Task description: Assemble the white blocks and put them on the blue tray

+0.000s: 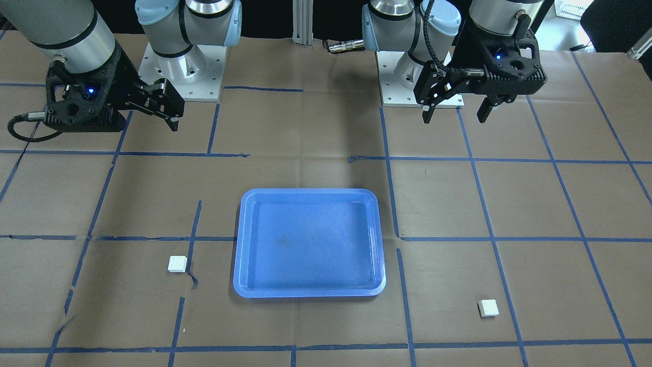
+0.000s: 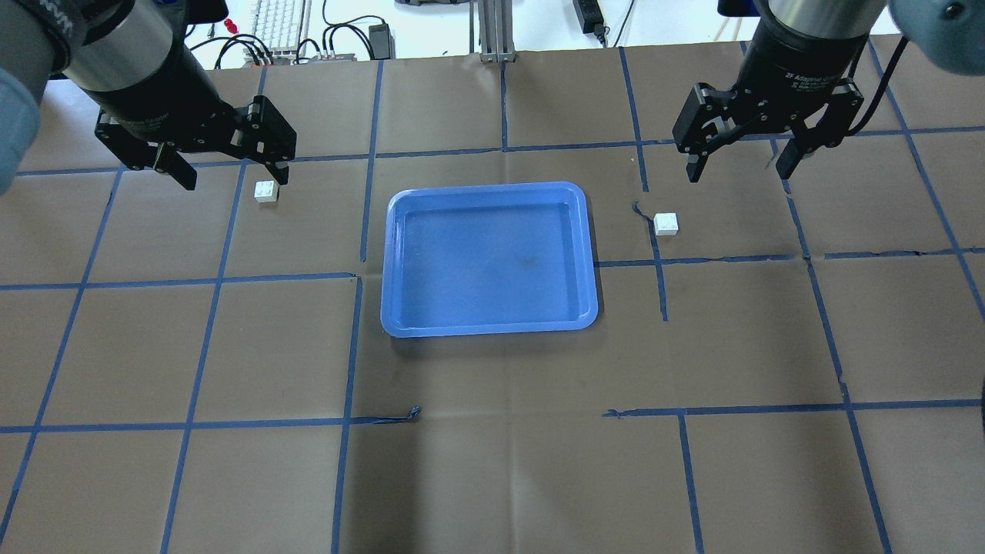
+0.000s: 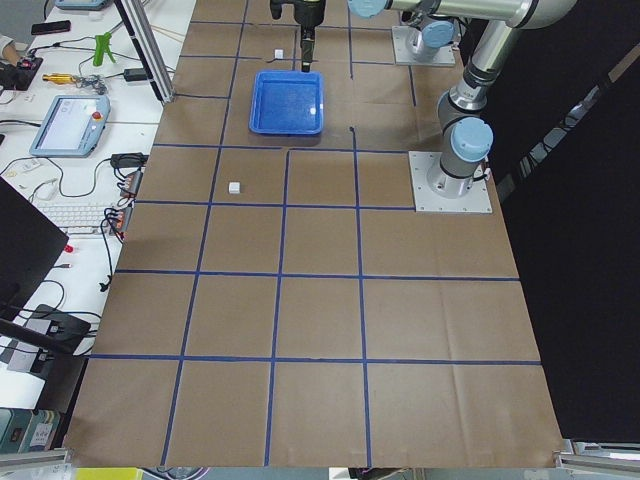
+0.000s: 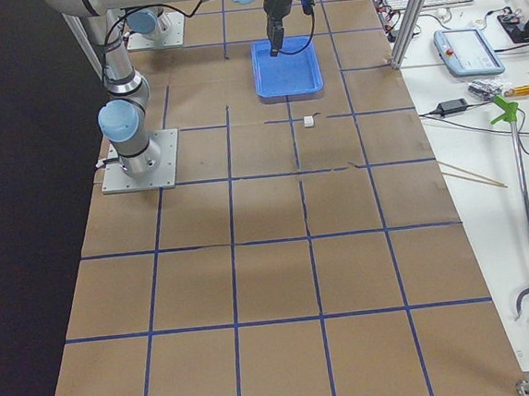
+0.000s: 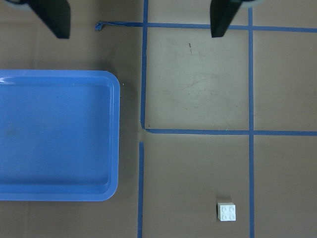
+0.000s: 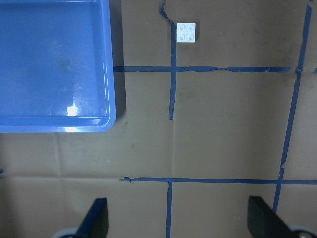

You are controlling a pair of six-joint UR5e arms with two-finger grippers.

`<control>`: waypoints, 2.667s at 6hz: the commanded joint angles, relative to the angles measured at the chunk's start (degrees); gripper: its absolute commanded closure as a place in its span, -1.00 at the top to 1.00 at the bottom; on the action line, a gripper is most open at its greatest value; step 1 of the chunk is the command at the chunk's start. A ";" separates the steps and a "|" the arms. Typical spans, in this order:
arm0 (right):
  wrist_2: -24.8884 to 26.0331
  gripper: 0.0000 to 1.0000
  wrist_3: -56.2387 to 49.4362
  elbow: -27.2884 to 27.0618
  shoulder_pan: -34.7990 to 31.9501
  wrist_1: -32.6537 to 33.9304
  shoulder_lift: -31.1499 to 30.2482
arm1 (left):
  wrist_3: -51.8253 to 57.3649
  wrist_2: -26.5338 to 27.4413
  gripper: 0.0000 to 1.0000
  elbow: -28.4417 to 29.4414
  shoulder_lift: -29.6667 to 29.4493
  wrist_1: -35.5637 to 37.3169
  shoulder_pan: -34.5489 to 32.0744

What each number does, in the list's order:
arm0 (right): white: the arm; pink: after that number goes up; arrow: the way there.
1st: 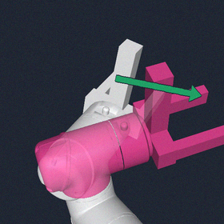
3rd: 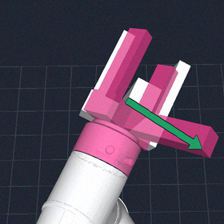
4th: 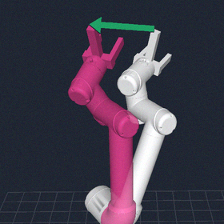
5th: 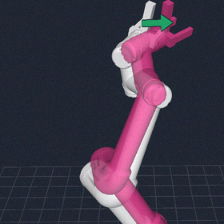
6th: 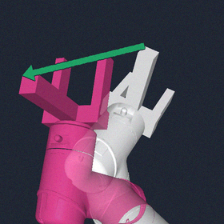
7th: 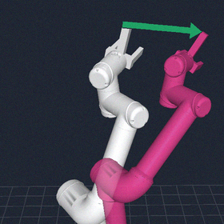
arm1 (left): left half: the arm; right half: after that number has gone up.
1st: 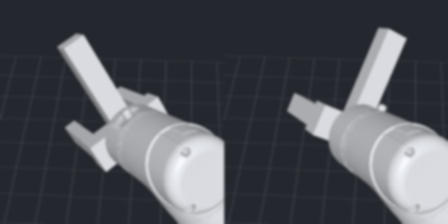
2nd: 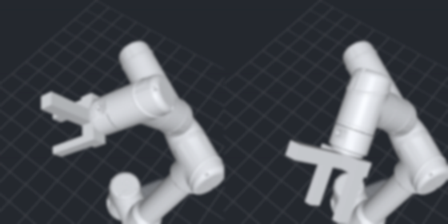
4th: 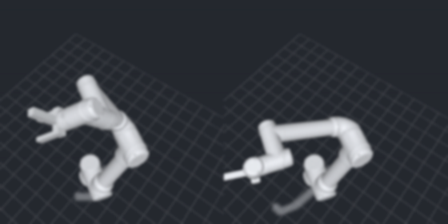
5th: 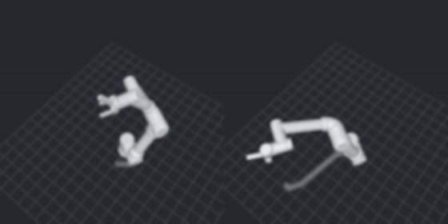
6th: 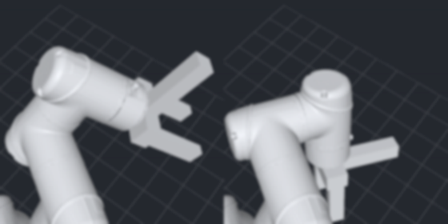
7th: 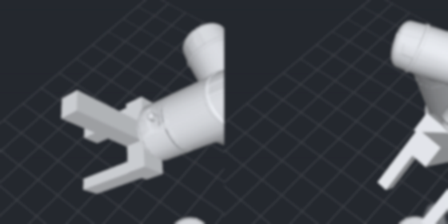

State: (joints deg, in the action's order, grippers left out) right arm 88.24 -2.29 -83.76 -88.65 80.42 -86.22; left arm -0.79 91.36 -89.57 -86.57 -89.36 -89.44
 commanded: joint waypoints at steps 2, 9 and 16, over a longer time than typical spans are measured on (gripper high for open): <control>0.00 1.00 0.00 0.00 -0.03 0.00 0.00 | 0.00 0.14 0.99 -0.25 0.08 -0.02 -0.03; -0.18 1.00 -41.37 0.53 0.32 2.09 0.88 | -3.86 0.32 0.99 -1.03 0.35 -0.45 -0.65; -9.86 1.00 -104.74 -0.09 11.37 10.28 8.16 | 6.86 1.18 1.00 -4.49 -27.75 41.45 2.25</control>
State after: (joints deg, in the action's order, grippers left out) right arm 83.88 -102.77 -83.53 -80.21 90.77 -79.56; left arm 0.12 91.57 -96.42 -111.23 -50.61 -87.26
